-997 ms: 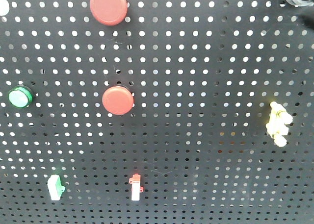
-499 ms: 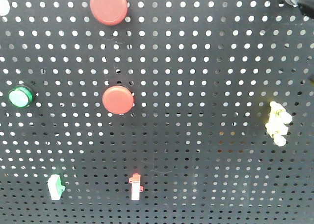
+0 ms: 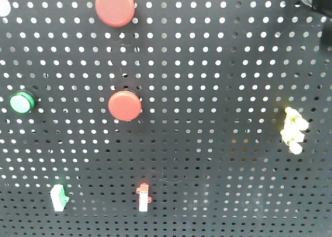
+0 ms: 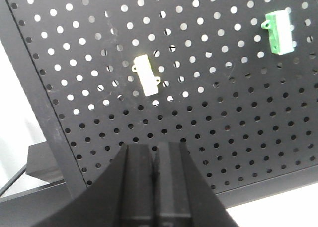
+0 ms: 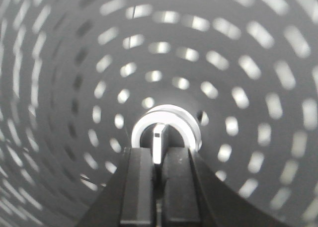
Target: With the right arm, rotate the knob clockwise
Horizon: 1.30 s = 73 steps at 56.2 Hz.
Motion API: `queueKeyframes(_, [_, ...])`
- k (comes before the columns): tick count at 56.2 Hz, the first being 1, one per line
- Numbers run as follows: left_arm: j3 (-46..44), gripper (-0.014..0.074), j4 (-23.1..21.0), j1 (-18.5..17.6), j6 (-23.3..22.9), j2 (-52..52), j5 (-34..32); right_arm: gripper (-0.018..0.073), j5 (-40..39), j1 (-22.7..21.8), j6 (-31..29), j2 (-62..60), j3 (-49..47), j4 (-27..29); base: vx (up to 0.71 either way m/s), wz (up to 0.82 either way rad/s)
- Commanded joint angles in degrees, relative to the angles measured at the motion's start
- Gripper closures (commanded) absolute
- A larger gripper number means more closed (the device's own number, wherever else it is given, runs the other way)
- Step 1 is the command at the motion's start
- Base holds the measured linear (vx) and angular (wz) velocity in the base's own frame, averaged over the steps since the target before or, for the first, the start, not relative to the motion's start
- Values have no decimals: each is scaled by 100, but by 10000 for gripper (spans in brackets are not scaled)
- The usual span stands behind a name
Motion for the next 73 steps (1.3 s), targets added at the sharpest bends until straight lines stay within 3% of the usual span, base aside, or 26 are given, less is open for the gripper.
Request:
queueKeyframes(1, [187,603,-30,-45,-22,-98,-441,567,-844,-49,1270,63,-184,-203,0,0])
queueKeyframes(17, [187,603,-30,-45,-22,-98,-441,567,-1106,-49,3996,63,-184,-203,0,0])
queueKeyframes(25, [187,603,-30,-45,-22,-98,-441,567,-1153,-49,4894,63,-184,-259,0,0])
queueKeyframes(45, [187,603,-30,-45,-22,-98,-441,518,-1137,-49,4916,63,-184,-553,0,0])
queueKeyframes(63, [187,603,-30,-45,-22,-98,-441,304,-1137,-49,4855,-33,-184,-567,0,0])
queueKeyframes(73, [187,603,-30,-45,-22,-98,-441,192,-1130,-49,4358,-294,-184,-722,0,0])
